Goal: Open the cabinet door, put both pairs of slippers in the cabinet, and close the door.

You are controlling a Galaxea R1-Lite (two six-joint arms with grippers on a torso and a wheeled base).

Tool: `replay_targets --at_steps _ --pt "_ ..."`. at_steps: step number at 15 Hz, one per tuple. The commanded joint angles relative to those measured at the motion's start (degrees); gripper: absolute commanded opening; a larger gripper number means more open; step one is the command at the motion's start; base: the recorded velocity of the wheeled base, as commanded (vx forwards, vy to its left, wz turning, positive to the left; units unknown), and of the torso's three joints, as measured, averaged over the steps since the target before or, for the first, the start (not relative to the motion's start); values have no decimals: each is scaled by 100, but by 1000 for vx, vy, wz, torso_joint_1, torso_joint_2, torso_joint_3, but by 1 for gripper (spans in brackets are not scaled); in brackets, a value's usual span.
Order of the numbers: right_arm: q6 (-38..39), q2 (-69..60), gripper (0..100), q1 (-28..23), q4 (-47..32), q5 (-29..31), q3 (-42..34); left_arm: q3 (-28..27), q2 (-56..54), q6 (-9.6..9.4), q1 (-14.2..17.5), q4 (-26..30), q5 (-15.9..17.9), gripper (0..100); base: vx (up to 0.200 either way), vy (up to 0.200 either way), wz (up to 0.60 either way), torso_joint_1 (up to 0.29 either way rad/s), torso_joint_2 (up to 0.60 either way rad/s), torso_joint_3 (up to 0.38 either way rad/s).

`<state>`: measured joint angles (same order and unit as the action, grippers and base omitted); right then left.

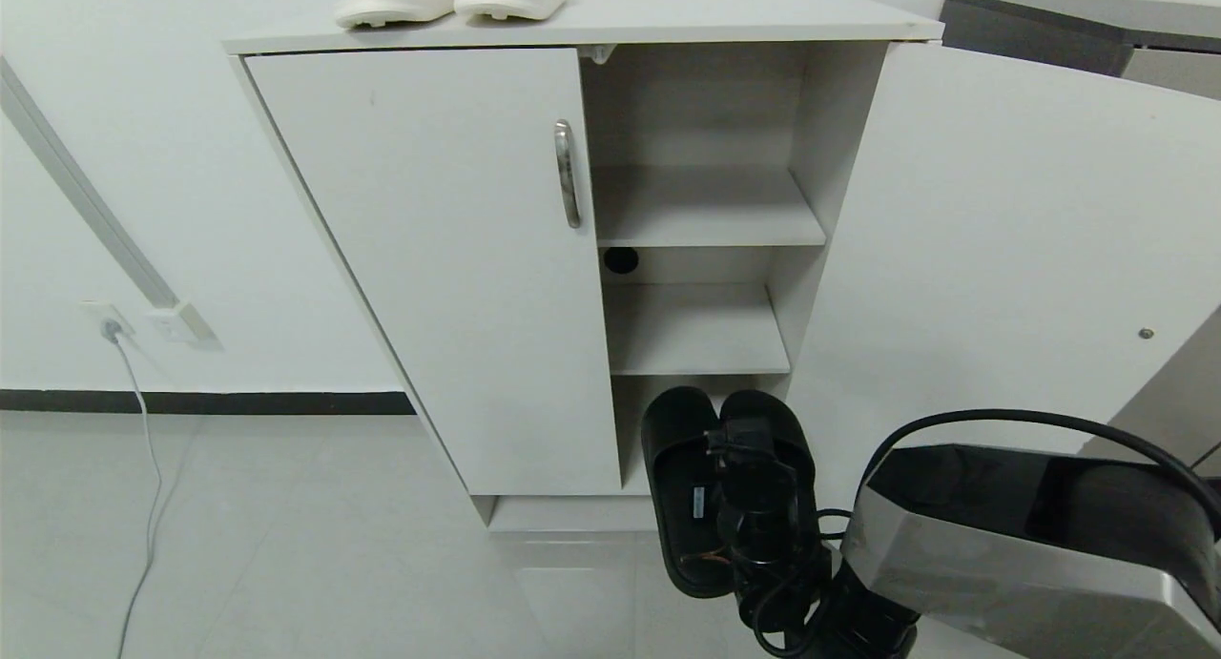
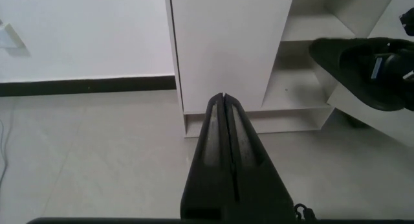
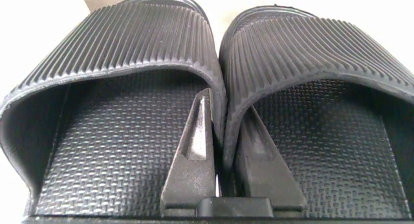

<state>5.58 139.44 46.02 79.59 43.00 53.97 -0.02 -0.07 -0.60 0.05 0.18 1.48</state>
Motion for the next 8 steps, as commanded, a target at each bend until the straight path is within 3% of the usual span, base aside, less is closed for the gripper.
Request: replay_targets --at_steps 1,7,8 --pt "-145 233 0 -76 206 -2 26 2 7 -2 4 -1 2 0 0 0 0 0 0 0" --pt "-145 233 0 -76 215 -11 35 -6 7 -2 4 -1 2 0 0 0 0 0 0 0" --pt "-145 233 0 -76 223 -11 44 2 7 -2 4 -1 2 0 200 0 0 7 -2 -2"
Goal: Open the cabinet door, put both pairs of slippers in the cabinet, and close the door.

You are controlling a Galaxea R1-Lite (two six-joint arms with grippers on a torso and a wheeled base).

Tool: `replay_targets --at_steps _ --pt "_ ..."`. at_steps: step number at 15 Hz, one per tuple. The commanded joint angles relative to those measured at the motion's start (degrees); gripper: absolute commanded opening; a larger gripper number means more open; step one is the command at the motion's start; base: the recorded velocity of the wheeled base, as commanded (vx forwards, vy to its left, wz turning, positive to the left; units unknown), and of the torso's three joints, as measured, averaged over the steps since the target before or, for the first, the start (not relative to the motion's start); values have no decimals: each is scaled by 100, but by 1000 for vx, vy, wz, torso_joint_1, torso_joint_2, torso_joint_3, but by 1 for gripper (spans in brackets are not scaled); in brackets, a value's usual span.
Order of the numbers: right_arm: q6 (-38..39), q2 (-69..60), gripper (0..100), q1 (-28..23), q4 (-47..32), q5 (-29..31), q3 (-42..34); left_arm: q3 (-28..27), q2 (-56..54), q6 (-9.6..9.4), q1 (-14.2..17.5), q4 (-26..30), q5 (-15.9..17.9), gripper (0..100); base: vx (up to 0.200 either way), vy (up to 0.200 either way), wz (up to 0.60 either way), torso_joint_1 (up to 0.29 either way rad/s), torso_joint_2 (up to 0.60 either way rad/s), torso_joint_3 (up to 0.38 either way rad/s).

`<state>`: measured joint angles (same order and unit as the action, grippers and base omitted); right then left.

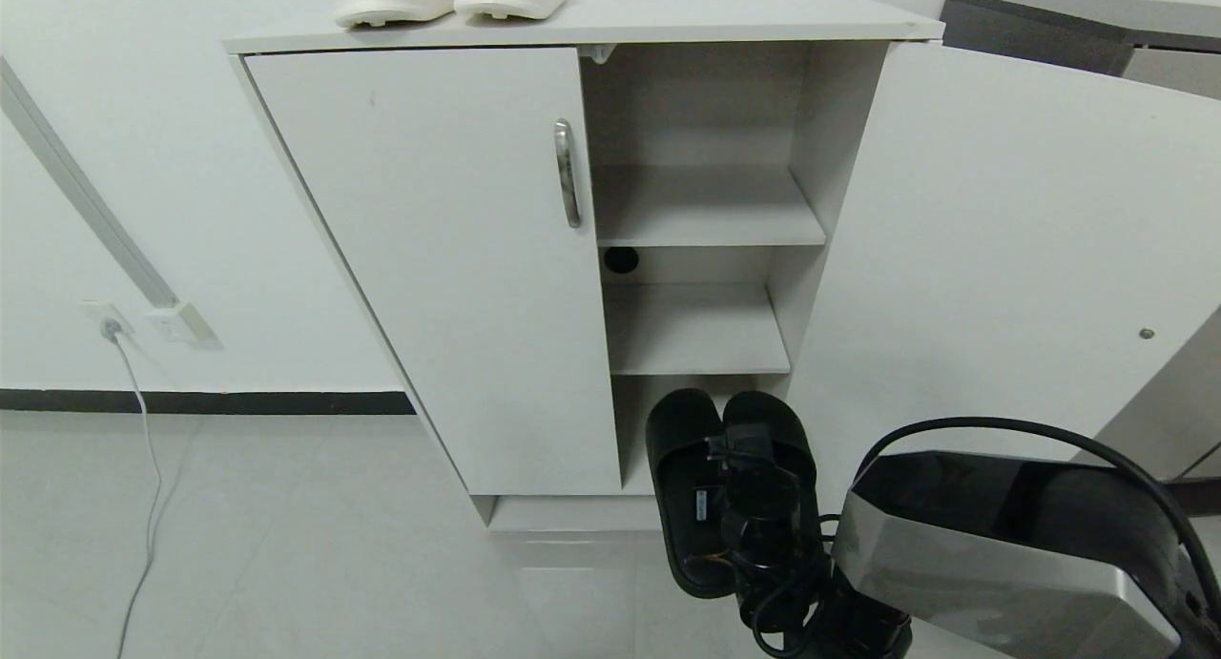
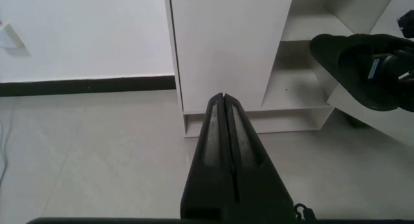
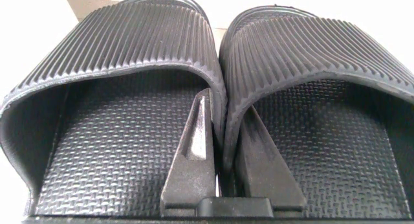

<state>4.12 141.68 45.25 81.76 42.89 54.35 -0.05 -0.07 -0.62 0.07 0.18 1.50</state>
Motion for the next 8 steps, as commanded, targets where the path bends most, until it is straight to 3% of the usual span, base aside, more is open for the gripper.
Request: replay_targets --at_steps 1,8 --pt "1 9 0 1 6 0 6 5 7 1 1 8 -1 0 200 0 0 2 7 2" --pt "1 18 0 1 -2 -17 32 5 7 1 1 -1 -1 0 200 0 0 1 3 0"
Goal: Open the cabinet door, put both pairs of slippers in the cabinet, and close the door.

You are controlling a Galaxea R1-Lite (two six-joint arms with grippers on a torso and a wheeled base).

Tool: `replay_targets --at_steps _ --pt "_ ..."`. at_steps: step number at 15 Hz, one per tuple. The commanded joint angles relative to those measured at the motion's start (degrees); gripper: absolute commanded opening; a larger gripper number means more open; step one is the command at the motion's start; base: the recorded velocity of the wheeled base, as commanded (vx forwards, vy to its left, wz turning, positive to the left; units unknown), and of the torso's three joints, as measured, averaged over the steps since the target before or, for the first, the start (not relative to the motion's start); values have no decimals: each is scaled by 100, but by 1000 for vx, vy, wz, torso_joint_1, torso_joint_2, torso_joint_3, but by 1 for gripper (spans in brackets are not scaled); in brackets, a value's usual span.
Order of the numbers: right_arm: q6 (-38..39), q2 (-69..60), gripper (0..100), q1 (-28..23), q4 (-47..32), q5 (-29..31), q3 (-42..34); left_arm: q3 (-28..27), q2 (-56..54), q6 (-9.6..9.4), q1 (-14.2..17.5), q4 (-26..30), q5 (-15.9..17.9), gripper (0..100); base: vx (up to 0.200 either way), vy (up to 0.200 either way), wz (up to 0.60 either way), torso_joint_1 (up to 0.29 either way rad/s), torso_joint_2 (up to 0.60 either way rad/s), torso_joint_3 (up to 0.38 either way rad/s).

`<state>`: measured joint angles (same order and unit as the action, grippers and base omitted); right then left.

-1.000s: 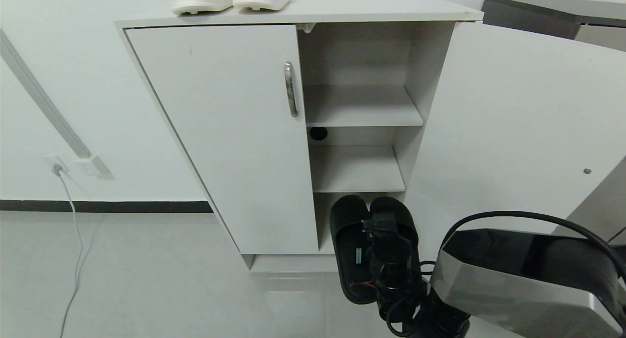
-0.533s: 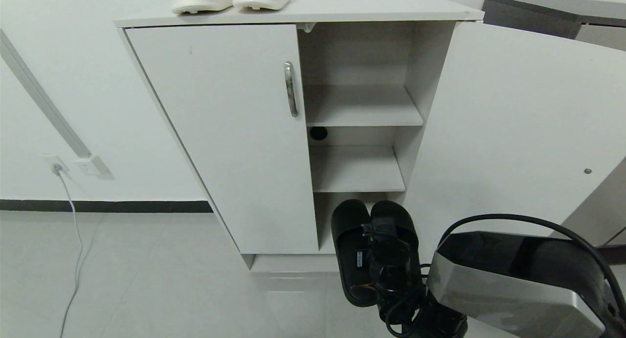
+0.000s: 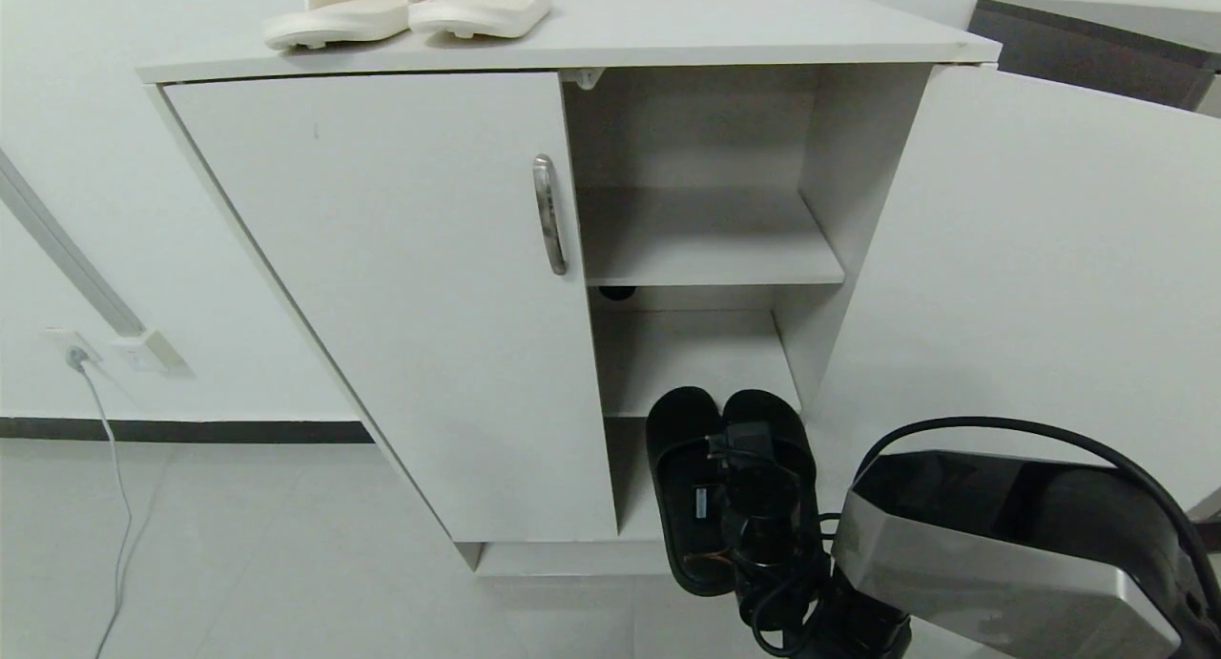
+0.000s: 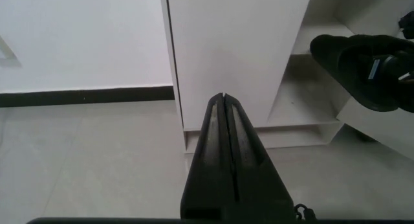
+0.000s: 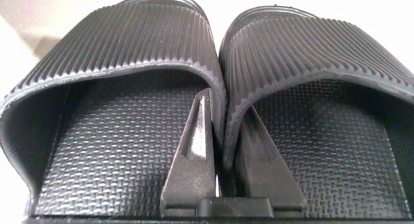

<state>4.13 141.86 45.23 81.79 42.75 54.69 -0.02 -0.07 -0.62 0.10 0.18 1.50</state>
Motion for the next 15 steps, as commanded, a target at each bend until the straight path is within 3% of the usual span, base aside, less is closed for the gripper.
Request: replay_targets --at_steps 1,5,11,15 --pt "0 -1 0 4 -14 -13 7 -6 7 1 -1 -1 -1 0 0 0 0 0 0 0" --pt "-9 175 0 -111 -75 -39 332 -6 7 1 -1 -1 -1 0 0 0 0 0 0 0" --pt "-35 518 0 -489 -1701 -347 2037 2 7 1 -1 -1 -1 0 0 0 0 0 0 0" --pt "-27 571 0 -612 -1859 -355 2301 -6 7 -8 -1 8 -1 0 50 0 0 1 1 1"
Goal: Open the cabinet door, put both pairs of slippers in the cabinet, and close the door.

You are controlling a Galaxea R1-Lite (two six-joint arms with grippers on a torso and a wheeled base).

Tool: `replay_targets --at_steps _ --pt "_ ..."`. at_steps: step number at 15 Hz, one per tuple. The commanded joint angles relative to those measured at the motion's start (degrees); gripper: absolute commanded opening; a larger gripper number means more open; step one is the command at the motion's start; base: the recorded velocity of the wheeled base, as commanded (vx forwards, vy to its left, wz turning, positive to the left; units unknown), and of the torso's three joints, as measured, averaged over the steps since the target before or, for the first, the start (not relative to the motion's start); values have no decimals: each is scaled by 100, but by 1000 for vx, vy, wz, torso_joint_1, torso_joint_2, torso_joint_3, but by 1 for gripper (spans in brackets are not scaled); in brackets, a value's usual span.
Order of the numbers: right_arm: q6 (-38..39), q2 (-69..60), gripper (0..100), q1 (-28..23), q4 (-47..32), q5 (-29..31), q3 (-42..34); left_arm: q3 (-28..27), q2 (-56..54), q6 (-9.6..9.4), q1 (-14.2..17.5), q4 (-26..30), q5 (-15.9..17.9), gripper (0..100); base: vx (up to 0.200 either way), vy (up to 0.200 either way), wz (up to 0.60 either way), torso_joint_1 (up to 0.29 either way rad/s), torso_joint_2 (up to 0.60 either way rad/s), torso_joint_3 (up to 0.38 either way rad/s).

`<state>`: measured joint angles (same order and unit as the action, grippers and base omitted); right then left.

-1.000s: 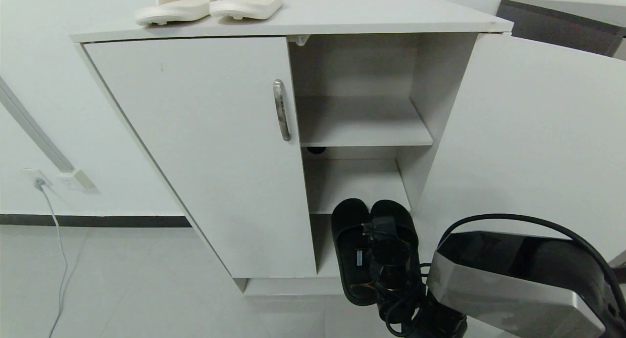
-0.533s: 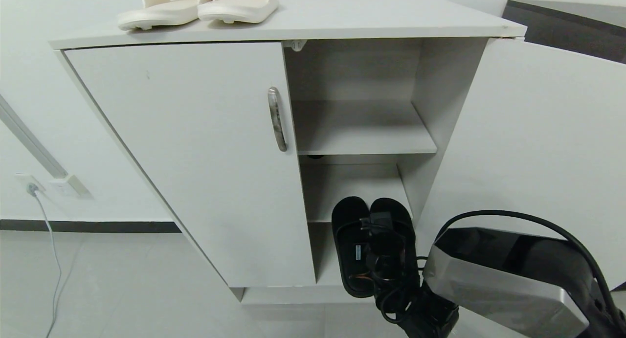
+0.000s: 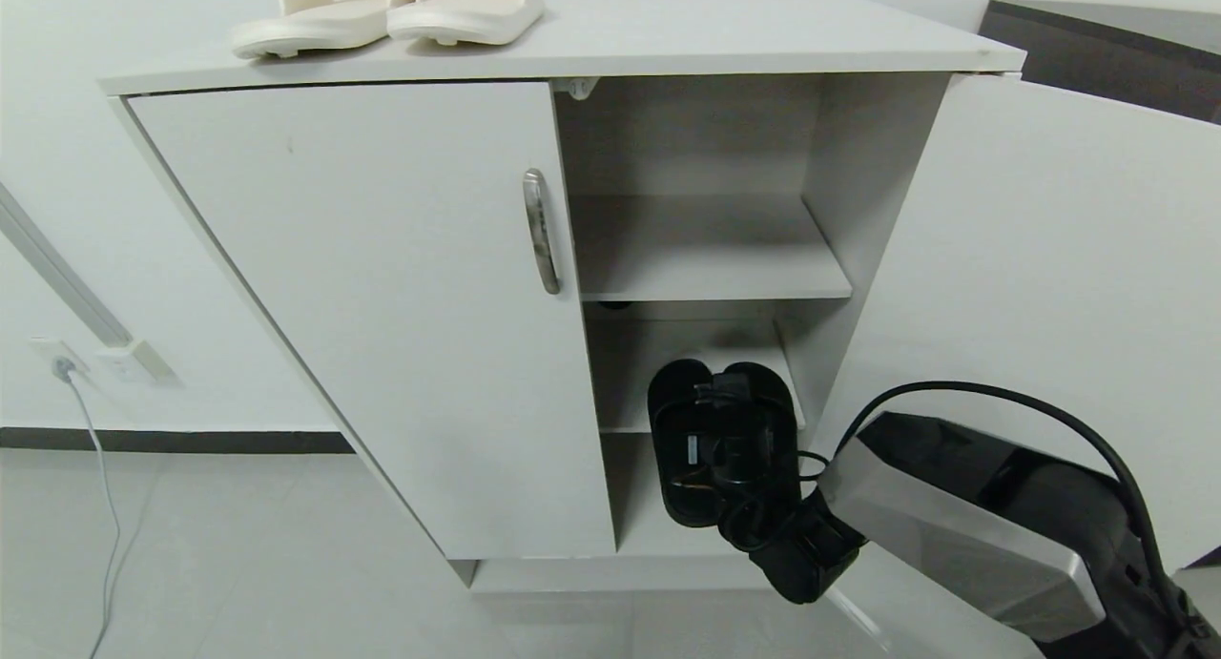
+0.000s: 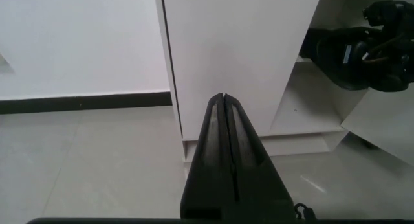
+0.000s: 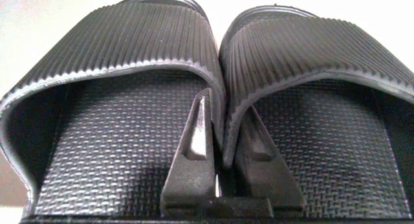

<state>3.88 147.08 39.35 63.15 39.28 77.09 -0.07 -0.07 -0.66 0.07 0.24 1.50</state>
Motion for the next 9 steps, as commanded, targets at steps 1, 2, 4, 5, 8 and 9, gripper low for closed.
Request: replay_targets --at_steps 1,2,4,5,8,9 --pt "8 66 0 -15 13 -8 69 -1 7 -4 1 2 -1 0 200 0 0 -7 -2 12" --pt "17 119 0 -15 31 -8 95 7 7 4 1 2 -1 0 200 0 0 -7 2 2" --pt "17 137 0 -15 22 -8 113 7 7 4 1 -7 -9 0 100 0 0 -1 1 -4" --pt "17 137 0 -24 31 -8 122 7 7 4 1 -7 -1 0 0 0 0 0 0 0" --pt "34 146 0 -33 57 -113 341 7 7 4 1 -7 -1 0 0 0 0 0 0 0" --pt "34 190 0 -50 -13 -122 403 7 7 4 1 -7 -9 0 0 0 0 0 0 0"
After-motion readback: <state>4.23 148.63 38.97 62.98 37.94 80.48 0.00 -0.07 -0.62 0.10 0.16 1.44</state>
